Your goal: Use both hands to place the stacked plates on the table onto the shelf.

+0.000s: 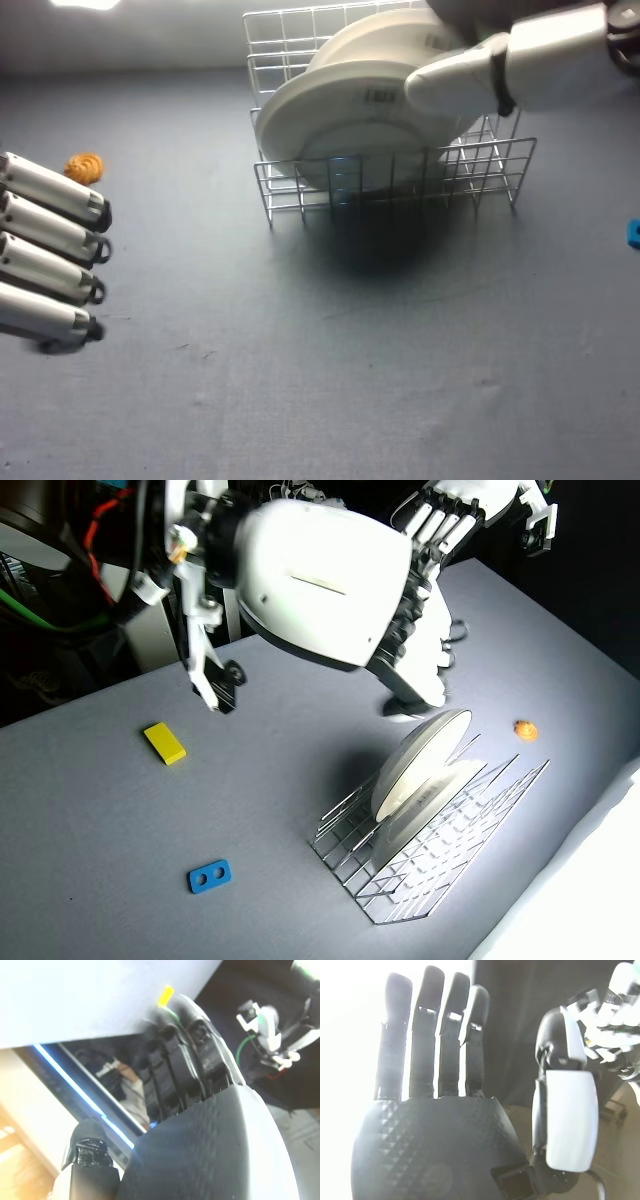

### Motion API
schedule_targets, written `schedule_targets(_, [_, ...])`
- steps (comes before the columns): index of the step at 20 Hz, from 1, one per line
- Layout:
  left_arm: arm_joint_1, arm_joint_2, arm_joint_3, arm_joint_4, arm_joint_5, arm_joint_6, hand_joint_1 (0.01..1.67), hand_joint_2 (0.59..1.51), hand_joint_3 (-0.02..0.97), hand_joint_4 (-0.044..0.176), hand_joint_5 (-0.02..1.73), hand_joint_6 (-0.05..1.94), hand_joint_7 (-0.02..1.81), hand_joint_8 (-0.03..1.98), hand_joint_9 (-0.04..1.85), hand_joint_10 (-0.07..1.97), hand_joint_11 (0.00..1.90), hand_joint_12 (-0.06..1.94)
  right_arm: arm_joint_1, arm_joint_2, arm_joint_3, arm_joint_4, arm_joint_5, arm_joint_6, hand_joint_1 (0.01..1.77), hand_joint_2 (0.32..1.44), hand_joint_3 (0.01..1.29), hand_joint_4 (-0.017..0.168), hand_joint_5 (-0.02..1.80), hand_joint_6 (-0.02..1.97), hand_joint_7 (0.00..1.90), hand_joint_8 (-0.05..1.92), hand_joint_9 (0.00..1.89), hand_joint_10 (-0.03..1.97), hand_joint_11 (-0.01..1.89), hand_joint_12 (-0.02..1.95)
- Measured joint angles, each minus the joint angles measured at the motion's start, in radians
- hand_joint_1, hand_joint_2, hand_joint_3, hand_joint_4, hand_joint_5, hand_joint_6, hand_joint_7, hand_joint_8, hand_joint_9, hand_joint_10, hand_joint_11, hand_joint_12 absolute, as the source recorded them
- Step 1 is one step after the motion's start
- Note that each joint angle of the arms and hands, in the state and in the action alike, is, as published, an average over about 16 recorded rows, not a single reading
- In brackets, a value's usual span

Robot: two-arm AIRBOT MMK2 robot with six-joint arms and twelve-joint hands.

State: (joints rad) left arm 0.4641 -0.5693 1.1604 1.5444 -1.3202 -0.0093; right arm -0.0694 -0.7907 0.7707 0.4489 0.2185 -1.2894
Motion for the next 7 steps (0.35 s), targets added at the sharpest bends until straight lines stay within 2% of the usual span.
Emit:
schedule_targets(4, [0.0,0.0,-0.001,0.001,-0.001,0.001,0.27,1.228,0.01,0.04,0.98,1.27,1.09,1.28,1.07,1.31,1.01,1.45,-0.018,0.039,-0.037,-0.038,-0.022,0.001,0.54,1.13,0.01,0.026,1.04,1.34,1.16,1.37,1.21,1.49,1.24,1.75])
schedule_targets(7, [0.0,0.0,-0.003,0.002,-0.002,0.002,0.34,1.246,0.007,0.051,1.19,1.65,1.32,1.66,1.3,1.69,1.27,1.81,-0.035,0.061,-0.056,-0.062,-0.038,0.004,0.47,1.17,0.01,0.035,1.12,1.71,1.23,1.73,1.31,1.83,1.45,1.89])
